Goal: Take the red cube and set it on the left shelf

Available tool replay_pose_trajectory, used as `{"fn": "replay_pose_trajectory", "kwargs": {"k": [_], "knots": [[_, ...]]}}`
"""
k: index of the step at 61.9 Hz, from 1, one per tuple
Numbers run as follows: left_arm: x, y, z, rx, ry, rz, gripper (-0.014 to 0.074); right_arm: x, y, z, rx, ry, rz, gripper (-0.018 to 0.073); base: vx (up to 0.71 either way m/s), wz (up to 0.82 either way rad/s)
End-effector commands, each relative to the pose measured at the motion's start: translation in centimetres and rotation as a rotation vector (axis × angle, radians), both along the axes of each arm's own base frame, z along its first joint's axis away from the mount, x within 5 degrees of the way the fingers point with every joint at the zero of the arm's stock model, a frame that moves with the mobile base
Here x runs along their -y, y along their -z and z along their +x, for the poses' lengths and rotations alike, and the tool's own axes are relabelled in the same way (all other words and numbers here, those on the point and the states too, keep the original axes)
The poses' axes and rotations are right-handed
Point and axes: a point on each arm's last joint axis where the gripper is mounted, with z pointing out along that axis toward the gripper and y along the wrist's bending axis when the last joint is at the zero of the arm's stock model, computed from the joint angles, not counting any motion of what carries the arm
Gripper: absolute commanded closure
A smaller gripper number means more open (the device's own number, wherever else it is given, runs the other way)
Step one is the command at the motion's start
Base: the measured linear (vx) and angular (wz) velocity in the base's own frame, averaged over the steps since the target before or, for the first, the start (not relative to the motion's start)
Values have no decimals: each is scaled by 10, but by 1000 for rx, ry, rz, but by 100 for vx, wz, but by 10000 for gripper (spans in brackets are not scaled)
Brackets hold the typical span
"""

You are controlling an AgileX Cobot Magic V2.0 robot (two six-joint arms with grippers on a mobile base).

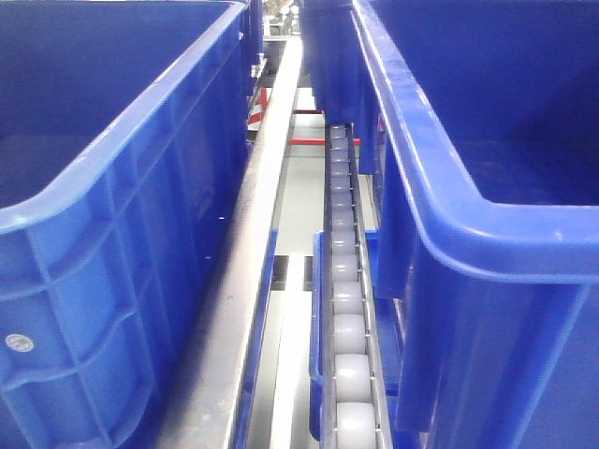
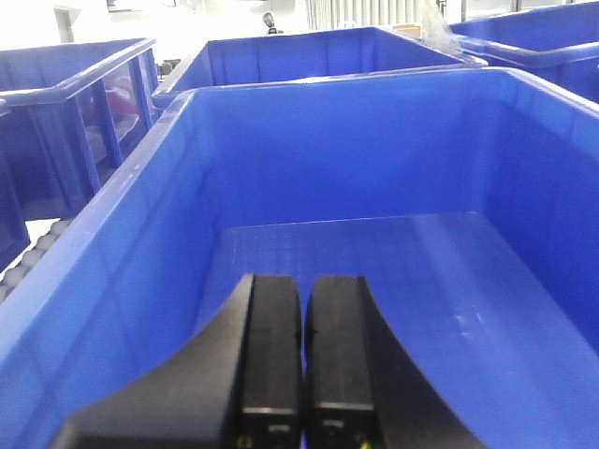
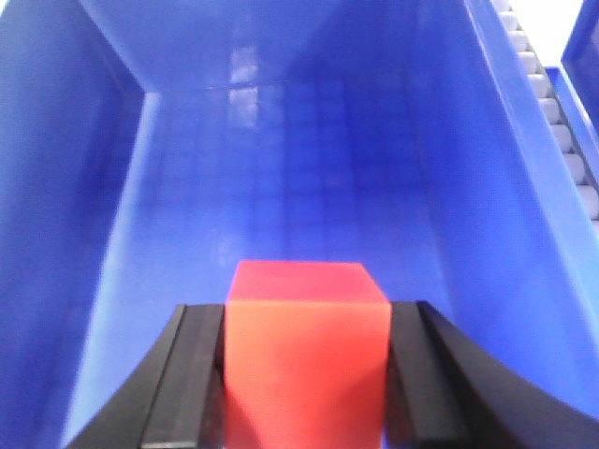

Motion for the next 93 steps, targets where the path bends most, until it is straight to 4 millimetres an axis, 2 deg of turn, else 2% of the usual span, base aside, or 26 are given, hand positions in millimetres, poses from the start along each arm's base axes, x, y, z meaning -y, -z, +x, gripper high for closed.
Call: {"fn": "replay_pose_trajectory", "kwargs": {"k": [1, 7, 12, 21, 25, 32, 38, 41, 44, 47, 50, 51, 54, 63, 70, 81, 93], "knots": [[-1, 0, 1, 52, -5, -17, 491, 1, -20, 26, 131, 4, 12, 508, 0, 0], [-1, 0, 1, 52, -5, -17, 491, 1, -20, 58, 52, 4, 42, 498, 0, 0], [-1, 0, 1, 52, -5, -17, 491, 2, -16, 87, -35, 6, 45, 421, 0, 0], [-1, 0, 1, 52, -5, -17, 491, 4, -11, 125, -109, 9, 46, 48, 0, 0], [-1, 0, 1, 52, -5, -17, 491, 4, -8, 134, -127, 10, 44, -76, 0, 0], [-1, 0, 1, 52, -5, -17, 491, 4, -7, 136, -134, 10, 44, -36, 0, 0], [-1, 0, 1, 52, -5, -17, 491, 4, -13, 125, -124, 7, 44, 19, 0, 0], [-1, 0, 1, 52, -5, -17, 491, 3, -16, 116, -112, 6, 43, 78, 0, 0], [-1, 0, 1, 52, -5, -17, 491, 3, -20, 104, -85, 4, 42, 172, 0, 0], [-1, 0, 1, 52, -5, -17, 491, 2, -23, 88, -55, 2, 41, 303, 0, 0], [-1, 0, 1, 52, -5, -17, 491, 1, -26, 63, 1, 0, 39, 506, 0, 0], [-1, 0, 1, 52, -5, -17, 491, 1, -26, 57, 16, -1, 38, 533, 0, 0], [-1, 0, 1, 52, -5, -17, 491, 0, -27, 36, 75, -2, 36, 485, 0, 0], [-1, 0, 1, 52, -5, -17, 491, -2, -18, -20, 239, -7, 29, 512, 0, 0], [-1, 0, 1, 52, -5, -17, 491, -3, -6, -46, 323, -8, 26, 512, 0, 0], [-1, 0, 1, 52, -5, -17, 491, -3, 5, -60, 385, -8, 23, 512, 0, 0], [-1, 0, 1, 52, -5, -17, 491, -3, 9, -58, 369, -8, 24, 512, -2, -10]]}}
